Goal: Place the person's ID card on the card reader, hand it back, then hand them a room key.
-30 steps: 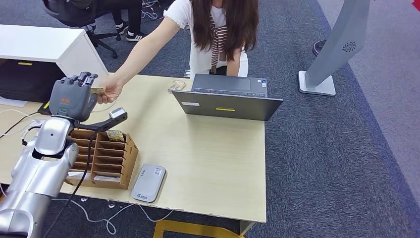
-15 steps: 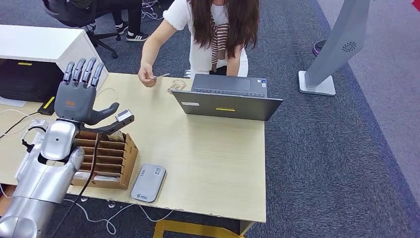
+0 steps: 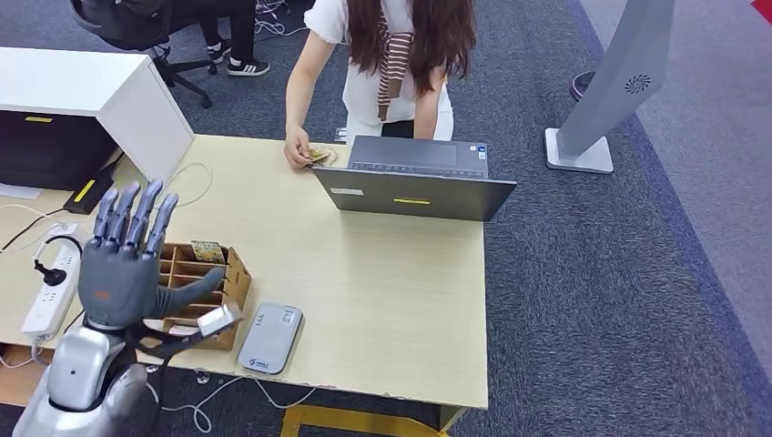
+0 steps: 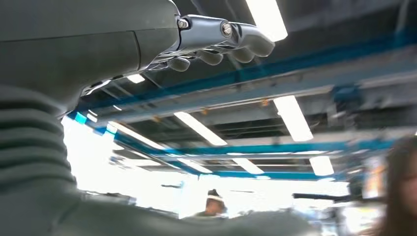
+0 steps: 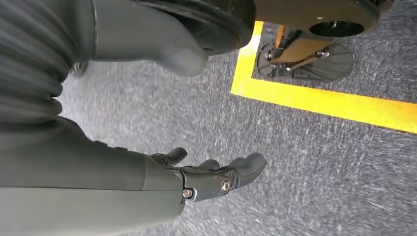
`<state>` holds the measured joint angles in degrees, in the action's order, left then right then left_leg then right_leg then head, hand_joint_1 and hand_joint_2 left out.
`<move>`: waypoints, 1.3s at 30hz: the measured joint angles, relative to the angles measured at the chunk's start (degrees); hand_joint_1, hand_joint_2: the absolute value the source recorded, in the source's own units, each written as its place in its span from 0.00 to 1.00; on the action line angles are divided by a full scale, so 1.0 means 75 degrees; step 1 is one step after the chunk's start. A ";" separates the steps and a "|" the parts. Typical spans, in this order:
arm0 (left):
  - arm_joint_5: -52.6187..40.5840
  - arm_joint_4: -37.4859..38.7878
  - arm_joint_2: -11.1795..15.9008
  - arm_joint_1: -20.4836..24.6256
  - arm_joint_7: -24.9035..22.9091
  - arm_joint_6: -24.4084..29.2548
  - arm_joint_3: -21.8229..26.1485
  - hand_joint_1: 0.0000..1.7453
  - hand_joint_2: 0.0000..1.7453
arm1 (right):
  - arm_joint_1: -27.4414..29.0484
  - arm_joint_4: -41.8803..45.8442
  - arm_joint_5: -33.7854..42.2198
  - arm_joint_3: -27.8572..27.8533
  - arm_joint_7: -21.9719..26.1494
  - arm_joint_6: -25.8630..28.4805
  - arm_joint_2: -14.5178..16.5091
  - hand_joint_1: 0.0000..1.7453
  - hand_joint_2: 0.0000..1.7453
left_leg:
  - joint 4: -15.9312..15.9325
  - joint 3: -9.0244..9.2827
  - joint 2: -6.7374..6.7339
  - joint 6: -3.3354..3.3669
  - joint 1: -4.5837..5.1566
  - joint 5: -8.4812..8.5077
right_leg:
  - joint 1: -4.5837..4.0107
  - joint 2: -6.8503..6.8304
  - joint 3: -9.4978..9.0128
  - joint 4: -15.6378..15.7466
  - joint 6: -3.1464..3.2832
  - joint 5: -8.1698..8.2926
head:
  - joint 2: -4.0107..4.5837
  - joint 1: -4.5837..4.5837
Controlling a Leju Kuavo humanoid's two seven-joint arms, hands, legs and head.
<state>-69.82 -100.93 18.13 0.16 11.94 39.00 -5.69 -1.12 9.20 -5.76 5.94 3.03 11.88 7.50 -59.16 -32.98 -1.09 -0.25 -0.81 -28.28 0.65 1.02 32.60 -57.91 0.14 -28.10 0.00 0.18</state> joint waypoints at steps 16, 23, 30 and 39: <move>1.0561 -0.3732 -0.3934 -0.2745 0.3735 -0.5950 0.7353 0.00 1.00 | 0.0198 -0.0003 0.0293 -0.0472 0.0504 0.0388 0.0135 0.00 1.00 | -0.0002 0.0034 0.0100 0.0022 0.0002 -0.0041 | 0.0004 -0.0098 -0.0067 0.0011 -0.0019 -0.0073 | 0.0000 -0.0001; 1.0906 -0.3610 -0.4671 -0.2379 0.3736 -0.6169 0.8820 0.00 1.00 | 0.0201 -0.0003 0.0293 -0.0514 0.0519 0.0409 0.0155 0.00 1.00 | -0.0006 0.0038 0.0113 0.0026 0.0005 -0.0041 | 0.0006 -0.0111 -0.0076 0.0013 -0.0022 -0.0075 | 0.0001 -0.0003; 1.5196 -0.1664 -0.4924 -0.2044 0.2813 -0.5902 0.9421 0.00 1.00 | 0.0195 -0.0003 0.0152 -0.0524 0.0397 0.0524 0.0195 0.00 1.00 | -0.0004 0.0043 0.0111 0.0028 0.0010 -0.0045 | 0.0011 -0.0110 -0.0077 0.0013 -0.0022 -0.0078 | 0.0001 -0.0001; 1.6310 0.2952 -0.5010 -0.1658 0.2395 -0.4612 0.9686 0.00 1.00 | 0.0154 0.0000 -0.0180 -0.0473 0.0217 0.0490 0.0192 0.00 1.00 | -0.0009 0.0051 0.0104 0.0035 0.0016 -0.0050 | 0.0013 -0.0105 -0.0083 0.0020 -0.0024 -0.0077 | 0.0001 -0.0002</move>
<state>52.51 -78.80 -19.44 -12.27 29.90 4.41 66.96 0.03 9.20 -7.12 2.39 4.65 15.55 8.94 -59.23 -32.60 -0.31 0.01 -0.69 -28.66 0.75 0.24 31.98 -57.76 -0.04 -28.68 0.01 0.16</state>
